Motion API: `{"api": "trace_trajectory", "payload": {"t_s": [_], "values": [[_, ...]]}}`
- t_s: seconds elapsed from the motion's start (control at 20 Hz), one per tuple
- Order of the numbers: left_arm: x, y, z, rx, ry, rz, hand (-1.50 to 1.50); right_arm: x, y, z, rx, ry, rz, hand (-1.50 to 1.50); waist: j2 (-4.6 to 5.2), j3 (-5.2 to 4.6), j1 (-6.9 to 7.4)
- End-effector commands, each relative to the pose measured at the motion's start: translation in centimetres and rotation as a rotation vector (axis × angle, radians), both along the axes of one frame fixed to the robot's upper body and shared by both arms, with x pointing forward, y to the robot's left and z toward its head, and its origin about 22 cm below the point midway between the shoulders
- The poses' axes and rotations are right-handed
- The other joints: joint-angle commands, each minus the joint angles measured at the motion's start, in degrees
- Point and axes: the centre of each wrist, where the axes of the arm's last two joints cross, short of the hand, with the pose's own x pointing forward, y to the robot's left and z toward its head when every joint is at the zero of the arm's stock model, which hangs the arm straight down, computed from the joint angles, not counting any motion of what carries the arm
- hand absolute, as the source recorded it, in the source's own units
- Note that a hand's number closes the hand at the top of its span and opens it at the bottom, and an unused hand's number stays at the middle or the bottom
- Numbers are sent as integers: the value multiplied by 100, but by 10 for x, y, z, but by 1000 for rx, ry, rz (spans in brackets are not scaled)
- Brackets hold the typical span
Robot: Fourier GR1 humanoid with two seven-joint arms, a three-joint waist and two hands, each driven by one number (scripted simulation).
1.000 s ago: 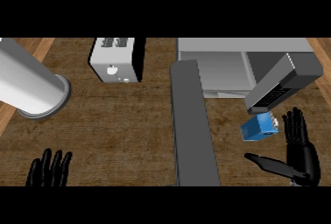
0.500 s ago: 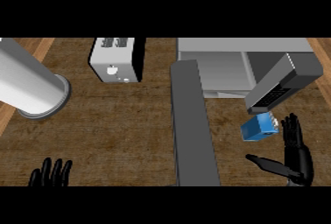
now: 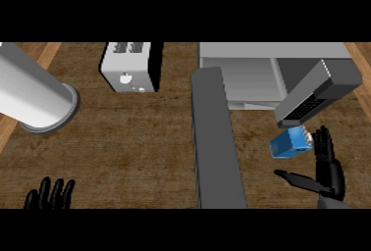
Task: Pick up the milk, place it into the microwave and close the microwave
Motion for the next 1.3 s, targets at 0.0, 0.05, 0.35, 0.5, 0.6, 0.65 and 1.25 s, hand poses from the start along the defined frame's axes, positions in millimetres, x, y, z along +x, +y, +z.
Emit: {"api": "trace_trajectory", "payload": {"t_s": [0.0,0.05,0.35,0.5,0.6,0.65,1.25], "values": [[-7,-4,-1,-2,-10,-3,-150,19,6,-3,-32,-8,6,-150,2,1,22],[-5,4,-2,-6,-12,2,-150,2,3,-13,-16,-19,34,-150,0,0,6],[-6,-4,-7,-2,8,-12,-150,13,7,-7,4,-38,91,-150,-5,-2,-13],[1,10,-3,11,-14,8,-150,12,31,-22,29,-33,76,-150,3,0,2],[-4,8,6,4,9,-10,-150,16,3,-10,43,-29,65,-150,0,0,-6],[2,14,-12,-13,-2,-7,-150,15,25,-27,48,-18,65,-150,18,5,39],[-24,3,-6,-11,-2,-10,-150,57,17,2,-124,-55,-44,150,10,4,78]]}}
